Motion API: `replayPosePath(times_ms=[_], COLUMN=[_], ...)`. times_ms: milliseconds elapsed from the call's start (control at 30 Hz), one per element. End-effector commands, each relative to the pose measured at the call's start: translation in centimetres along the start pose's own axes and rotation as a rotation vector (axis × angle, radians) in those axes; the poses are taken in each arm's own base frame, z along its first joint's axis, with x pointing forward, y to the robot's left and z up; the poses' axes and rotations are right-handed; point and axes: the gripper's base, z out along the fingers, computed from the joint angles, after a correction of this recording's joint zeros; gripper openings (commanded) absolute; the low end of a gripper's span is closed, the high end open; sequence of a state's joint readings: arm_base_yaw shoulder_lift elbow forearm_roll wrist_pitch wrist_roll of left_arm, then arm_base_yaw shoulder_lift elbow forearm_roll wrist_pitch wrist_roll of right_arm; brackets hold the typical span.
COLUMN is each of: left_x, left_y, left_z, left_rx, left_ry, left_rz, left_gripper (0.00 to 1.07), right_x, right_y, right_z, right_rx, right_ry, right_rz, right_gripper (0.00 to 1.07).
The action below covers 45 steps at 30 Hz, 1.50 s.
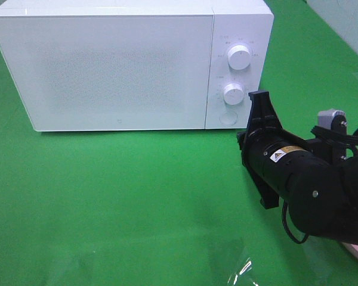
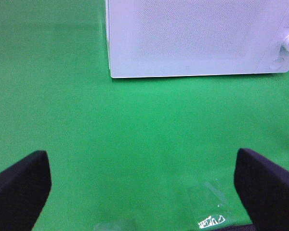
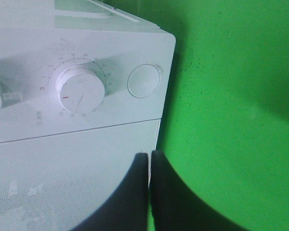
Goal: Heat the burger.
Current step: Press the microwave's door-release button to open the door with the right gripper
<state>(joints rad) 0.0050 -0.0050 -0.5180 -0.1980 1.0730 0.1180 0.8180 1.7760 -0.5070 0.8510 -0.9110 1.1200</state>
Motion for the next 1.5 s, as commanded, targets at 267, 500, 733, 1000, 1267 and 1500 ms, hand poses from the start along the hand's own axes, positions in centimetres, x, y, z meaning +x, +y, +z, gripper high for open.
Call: replayPosePath(times_ms=[267, 500, 733, 1000, 1267, 1500], left_x=[0.0, 0.0, 0.0, 0.0, 0.0, 0.0], left_y=[-0.1, -0.1, -0.1, -0.1, -0.1, -0.1], left_z=[0.0, 0.0, 0.0, 0.0, 0.0, 0.0], left_rx=[0.007, 0.007, 0.007, 0.007, 0.007, 0.007], left_ry=[-0.005, -0.005, -0.005, -0.005, -0.005, -0.005], left_rz=[-0.004, -0.004, -0.004, -0.004, -0.004, -0.003], left_gripper=[0.95, 0.95, 0.95, 0.95, 0.95, 0.95], right_x=[-0.9, -0.8, -1.1, -1.5, -2.3, -2.2], right_y=[0.7, 0.7, 0.5, 0.6, 0.4, 0.7], right_z=[1.2, 3.2, 5.2, 7.5, 10.2, 11.7], right_rx=[-0.021, -0.006, 0.016, 0.032, 0.046, 0.03], right_ry=[0.012, 0.023, 0.023, 0.015, 0.003, -0.003], right_rz=[0.023, 0.059, 0.099, 0.11, 0.145, 0.168], right_gripper=[0.0, 0.0, 0.0, 0.0, 0.0, 0.0])
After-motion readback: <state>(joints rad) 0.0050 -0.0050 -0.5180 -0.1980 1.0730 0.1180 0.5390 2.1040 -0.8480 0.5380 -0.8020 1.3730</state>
